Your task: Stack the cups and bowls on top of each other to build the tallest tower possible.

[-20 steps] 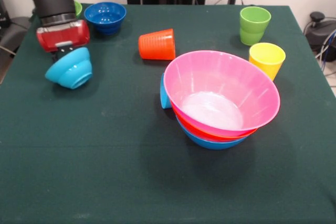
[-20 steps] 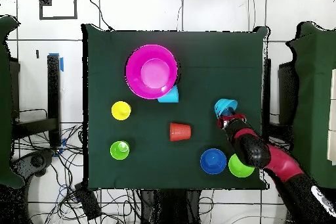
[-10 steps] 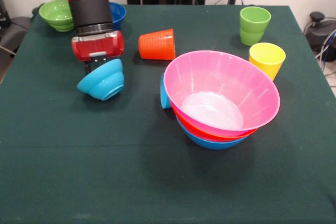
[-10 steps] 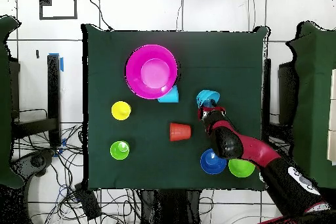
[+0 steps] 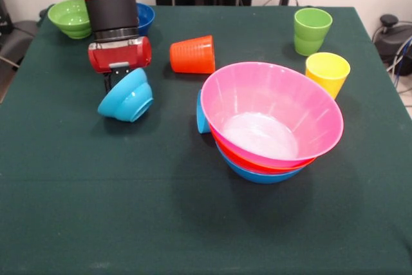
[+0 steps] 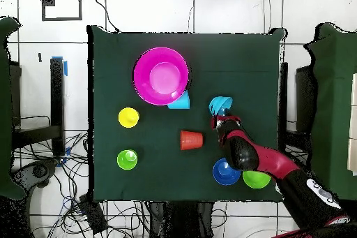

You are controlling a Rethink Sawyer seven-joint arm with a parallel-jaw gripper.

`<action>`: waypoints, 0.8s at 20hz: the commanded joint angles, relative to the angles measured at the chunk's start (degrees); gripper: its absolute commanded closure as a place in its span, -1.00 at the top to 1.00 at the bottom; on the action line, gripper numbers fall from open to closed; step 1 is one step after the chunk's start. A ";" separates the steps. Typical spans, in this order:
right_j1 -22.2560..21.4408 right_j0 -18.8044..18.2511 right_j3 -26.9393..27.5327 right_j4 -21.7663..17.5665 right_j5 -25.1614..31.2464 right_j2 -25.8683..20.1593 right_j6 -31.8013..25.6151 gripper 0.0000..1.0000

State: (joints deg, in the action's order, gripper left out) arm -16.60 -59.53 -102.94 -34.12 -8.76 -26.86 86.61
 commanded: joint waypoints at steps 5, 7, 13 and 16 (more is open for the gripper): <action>-0.44 3.29 -0.70 -0.76 1.62 5.23 7.55 1.00; -0.52 3.41 -0.68 -0.87 1.35 5.38 7.55 1.00; -0.16 2.18 -1.06 -0.39 2.00 4.33 7.95 1.00; -0.21 2.16 -0.98 -0.14 2.56 4.28 7.87 1.00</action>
State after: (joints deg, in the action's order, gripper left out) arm -17.89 -59.23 -103.29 -34.12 -8.80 -24.72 86.61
